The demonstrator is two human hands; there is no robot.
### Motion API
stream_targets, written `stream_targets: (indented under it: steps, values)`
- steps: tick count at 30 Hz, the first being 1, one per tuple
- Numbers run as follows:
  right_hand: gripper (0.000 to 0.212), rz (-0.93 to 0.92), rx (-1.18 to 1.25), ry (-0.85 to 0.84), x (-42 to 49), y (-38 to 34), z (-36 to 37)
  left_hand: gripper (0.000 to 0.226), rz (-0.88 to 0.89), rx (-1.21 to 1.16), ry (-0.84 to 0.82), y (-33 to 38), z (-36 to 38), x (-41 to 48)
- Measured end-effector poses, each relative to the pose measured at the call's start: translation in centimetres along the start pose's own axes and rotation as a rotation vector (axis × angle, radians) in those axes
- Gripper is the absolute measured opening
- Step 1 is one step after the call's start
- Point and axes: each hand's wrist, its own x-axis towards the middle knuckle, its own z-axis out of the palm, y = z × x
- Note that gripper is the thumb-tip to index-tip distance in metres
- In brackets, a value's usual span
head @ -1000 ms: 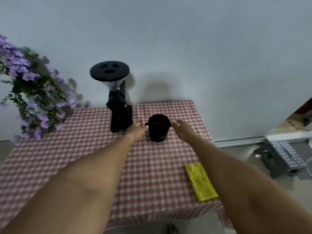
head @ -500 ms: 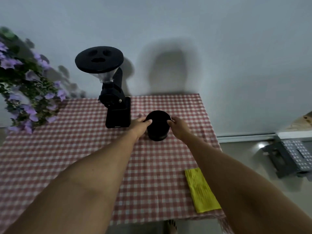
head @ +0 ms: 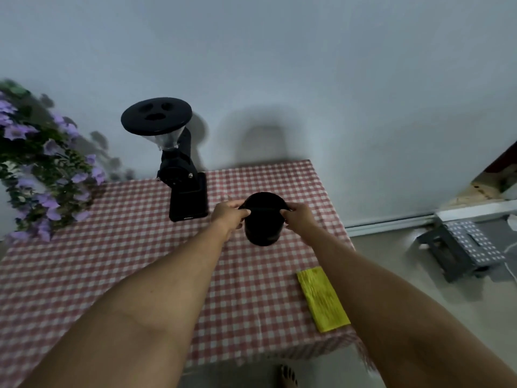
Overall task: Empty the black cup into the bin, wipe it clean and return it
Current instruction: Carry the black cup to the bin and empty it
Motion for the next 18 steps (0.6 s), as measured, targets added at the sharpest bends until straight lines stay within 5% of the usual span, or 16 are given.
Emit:
stream_targets:
  steps: [18]
  values:
    - [0.034, -0.06, 0.202, 0.357, -14.0, 5.9, -18.2, 0.045, 0.178, 0.093, -0.396, 4.8, 15.6, -12.4]
